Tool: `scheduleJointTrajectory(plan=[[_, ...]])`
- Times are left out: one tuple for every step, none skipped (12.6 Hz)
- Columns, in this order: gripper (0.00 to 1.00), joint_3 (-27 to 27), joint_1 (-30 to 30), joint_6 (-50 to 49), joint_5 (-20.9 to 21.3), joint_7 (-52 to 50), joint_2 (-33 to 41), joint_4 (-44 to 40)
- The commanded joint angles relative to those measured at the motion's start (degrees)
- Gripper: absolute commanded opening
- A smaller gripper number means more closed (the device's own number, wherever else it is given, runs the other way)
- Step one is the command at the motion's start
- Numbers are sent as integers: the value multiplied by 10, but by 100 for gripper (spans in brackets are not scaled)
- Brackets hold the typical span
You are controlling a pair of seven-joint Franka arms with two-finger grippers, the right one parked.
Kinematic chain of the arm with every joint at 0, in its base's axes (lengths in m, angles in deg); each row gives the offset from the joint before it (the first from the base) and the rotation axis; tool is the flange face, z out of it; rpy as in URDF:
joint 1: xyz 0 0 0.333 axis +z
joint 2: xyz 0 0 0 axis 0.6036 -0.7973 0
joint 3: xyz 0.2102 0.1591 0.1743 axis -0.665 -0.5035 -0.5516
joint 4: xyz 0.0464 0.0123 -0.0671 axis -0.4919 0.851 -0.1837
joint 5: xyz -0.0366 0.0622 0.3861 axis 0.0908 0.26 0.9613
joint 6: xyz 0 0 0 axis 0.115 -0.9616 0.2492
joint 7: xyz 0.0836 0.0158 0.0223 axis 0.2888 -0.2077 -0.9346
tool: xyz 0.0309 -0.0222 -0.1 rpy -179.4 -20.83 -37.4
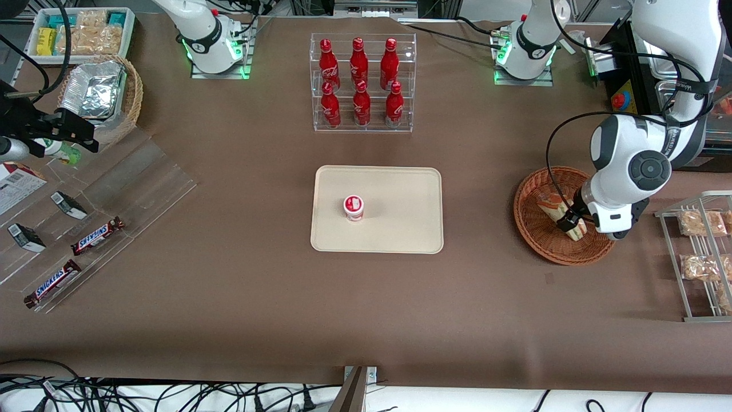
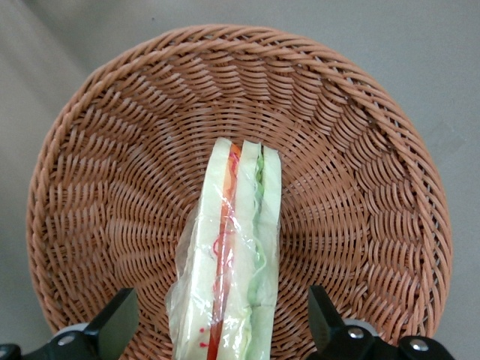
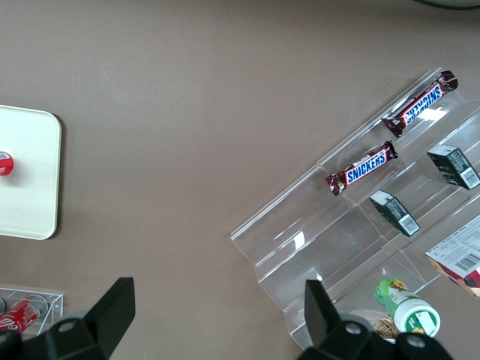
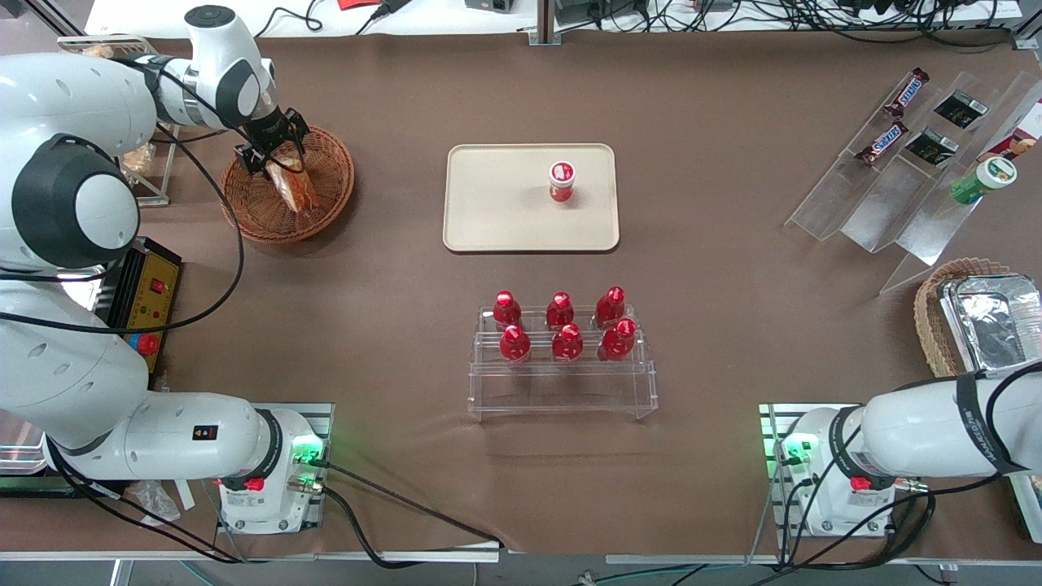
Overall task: Place sandwich from basket to tray
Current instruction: 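Close the left gripper on the sandwich and lift it from the basket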
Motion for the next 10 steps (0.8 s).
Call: scheduleJointTrajectory(plan=[[100,1,-5,18,15,-28,-1,12],[97,1,-6,19,15,-34,-2,13],[83,1,-6,19,15,-38,-3,13],[67,2,-6,19,15,-41,-3,13],[50,2,-6,19,15,-41,-2,13],[39,3,-6,19,15,-41,-2,13],[30,4,-7,18,16,-38,-2,12],[26,6,-7,13,36,-38,0,12],[26,8,-7,4,50,-34,3,11],[26,14,-12,-16,53,-28,3,4]])
